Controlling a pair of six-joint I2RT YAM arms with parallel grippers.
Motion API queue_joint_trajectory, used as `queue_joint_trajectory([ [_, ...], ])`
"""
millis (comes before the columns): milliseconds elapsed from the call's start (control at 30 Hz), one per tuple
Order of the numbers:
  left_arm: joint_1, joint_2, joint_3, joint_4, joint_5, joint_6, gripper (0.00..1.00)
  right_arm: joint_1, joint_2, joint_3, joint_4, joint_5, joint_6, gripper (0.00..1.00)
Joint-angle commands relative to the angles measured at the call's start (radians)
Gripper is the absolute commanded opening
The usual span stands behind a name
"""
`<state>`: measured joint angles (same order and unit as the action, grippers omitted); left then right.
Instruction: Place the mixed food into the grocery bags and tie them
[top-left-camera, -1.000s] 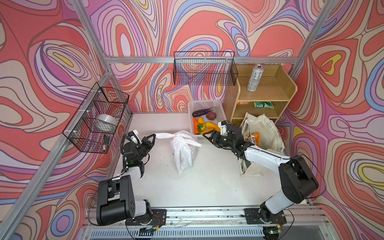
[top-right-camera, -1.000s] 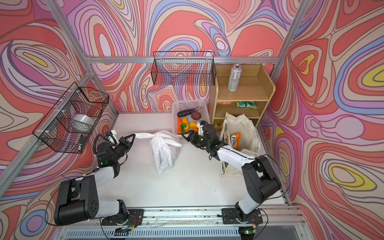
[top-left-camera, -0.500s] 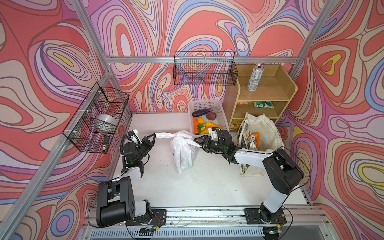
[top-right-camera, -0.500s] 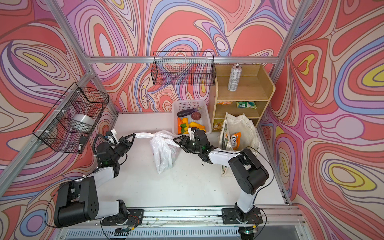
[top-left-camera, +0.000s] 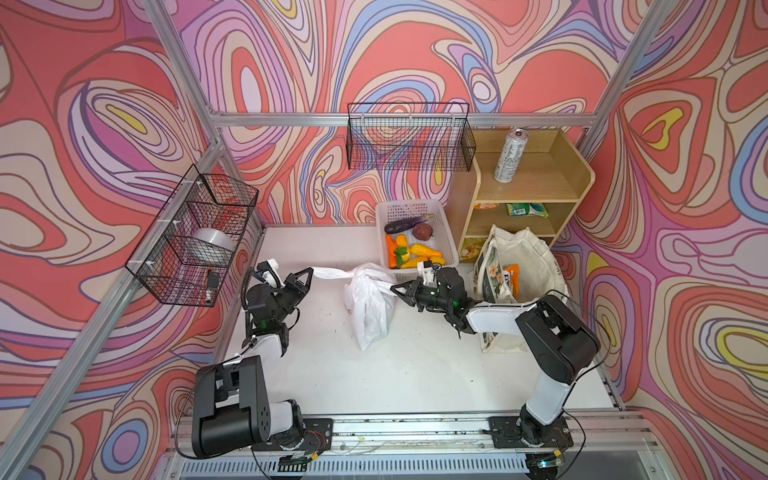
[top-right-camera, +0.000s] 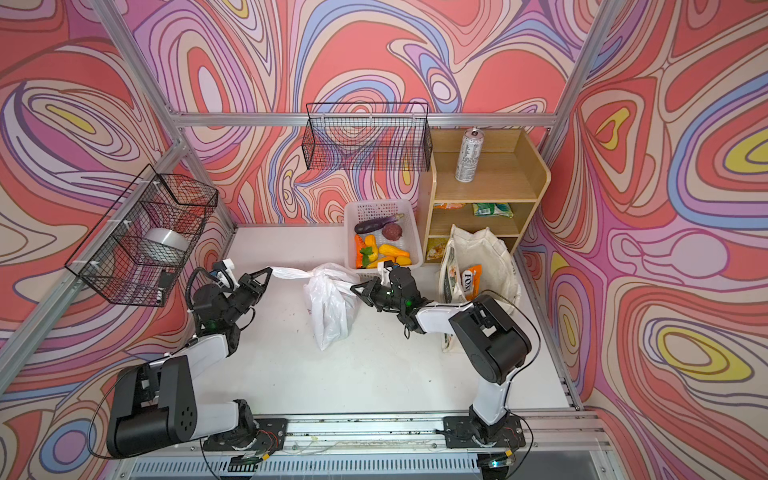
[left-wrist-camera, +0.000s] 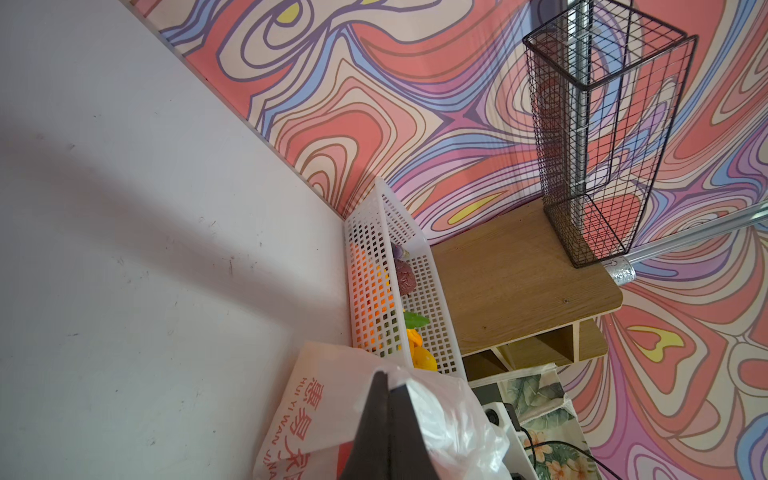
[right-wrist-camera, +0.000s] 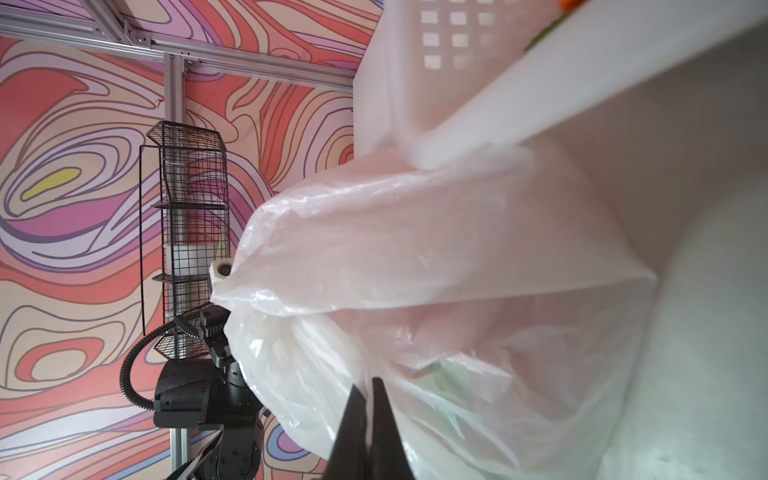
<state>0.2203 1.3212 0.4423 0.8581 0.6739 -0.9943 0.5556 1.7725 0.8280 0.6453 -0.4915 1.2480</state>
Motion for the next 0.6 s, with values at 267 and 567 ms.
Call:
queue_joint_trajectory([
  [267,-0.105,-0.107,0.158,-0.236,-0.014,0.187,0.0,-0.113,-0.162,0.126,-0.339,-0.008,-0.241,0.0],
  [567,-0.322,-0.162,0.424,-0.573,-0.052,0.442,0.0,-0.065,-0.126,0.541,-0.792,0.031,-0.578,0.0],
])
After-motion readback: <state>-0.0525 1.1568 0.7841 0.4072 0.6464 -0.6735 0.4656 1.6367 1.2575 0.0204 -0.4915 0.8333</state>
